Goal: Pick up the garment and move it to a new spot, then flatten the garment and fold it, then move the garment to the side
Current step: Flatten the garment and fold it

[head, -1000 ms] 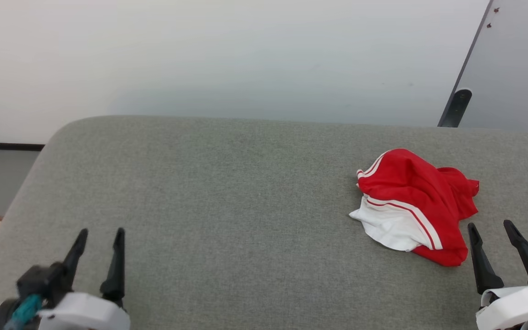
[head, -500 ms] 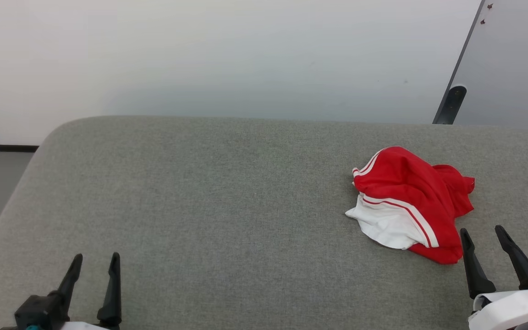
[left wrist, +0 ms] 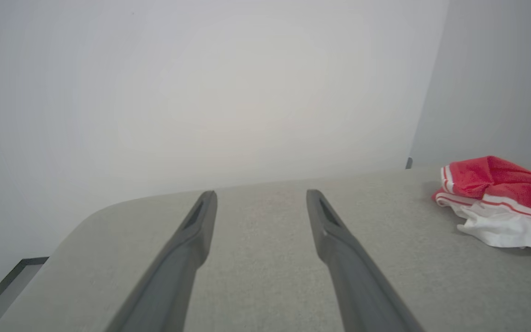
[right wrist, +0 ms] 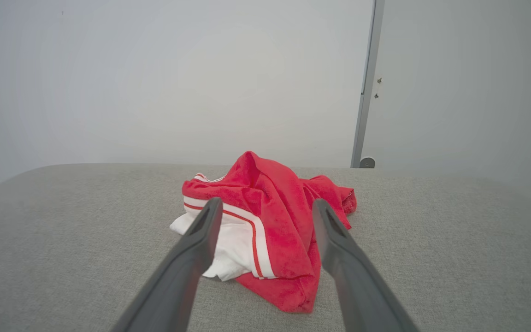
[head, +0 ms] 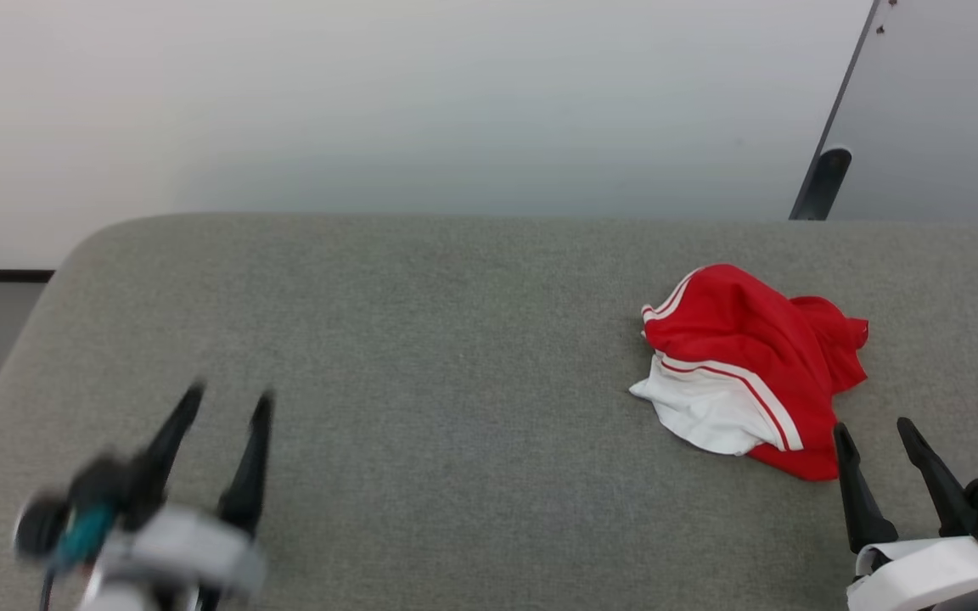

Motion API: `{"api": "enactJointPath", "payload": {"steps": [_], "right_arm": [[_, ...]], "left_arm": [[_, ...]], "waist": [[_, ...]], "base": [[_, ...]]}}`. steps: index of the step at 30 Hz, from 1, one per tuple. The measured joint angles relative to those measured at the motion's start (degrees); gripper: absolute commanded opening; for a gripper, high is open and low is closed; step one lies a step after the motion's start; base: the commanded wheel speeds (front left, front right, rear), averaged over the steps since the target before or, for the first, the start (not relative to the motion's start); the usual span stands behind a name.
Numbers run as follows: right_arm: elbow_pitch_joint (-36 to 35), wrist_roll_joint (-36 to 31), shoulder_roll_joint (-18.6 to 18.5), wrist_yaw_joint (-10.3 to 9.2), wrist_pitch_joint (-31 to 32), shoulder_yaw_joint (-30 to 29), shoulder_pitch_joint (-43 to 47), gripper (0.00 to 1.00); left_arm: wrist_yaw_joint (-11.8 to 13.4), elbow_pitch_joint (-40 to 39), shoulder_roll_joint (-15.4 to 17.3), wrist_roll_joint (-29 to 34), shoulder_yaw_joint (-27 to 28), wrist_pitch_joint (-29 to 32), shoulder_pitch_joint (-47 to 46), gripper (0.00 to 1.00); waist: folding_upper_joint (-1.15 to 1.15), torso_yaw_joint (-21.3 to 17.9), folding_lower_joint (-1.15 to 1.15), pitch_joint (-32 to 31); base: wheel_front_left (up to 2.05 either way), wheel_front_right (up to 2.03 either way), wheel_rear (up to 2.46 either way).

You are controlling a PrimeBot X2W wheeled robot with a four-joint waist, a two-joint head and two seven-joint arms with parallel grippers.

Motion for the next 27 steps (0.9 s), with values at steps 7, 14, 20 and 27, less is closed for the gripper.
{"api": "enactJointPath", "payload": {"steps": [7,14,20,27], "right_arm": [[0.1,0.2,1.4,0.0,-1.4,0.2,-2.3,1.0],[1.6,0.3,2.7,0.0,-3.2,0.5,-5.7,1.0],[3.2,0.6,3.7,0.0,-4.2,1.1,-8.2,1.0],[3.8,0.8,5.4,0.0,-4.5,2.1,-11.9,1.0]], "left_arm": [[-4.3,3.4,0.5,-0.4,-9.9,9.9,-21.2,1.0],[-4.7,14.0,-1.2,-15.8,-30.3,28.1,-40.3,1.0],[-4.7,20.1,-0.7,-29.8,-43.2,40.4,-48.5,1.0],[-4.7,22.6,-1.0,-39.1,-51.6,43.9,-55.4,1.0]], "waist": [[0.0,-1.3,0.0,2.7],[0.0,-3.7,0.0,6.9],[0.0,-6.8,0.0,10.1],[0.0,-10.1,0.0,14.6]], "base": [[0.0,0.0,0.0],[0.0,0.0,0.0],[0.0,0.0,0.0],[0.0,0.0,0.0]]}}
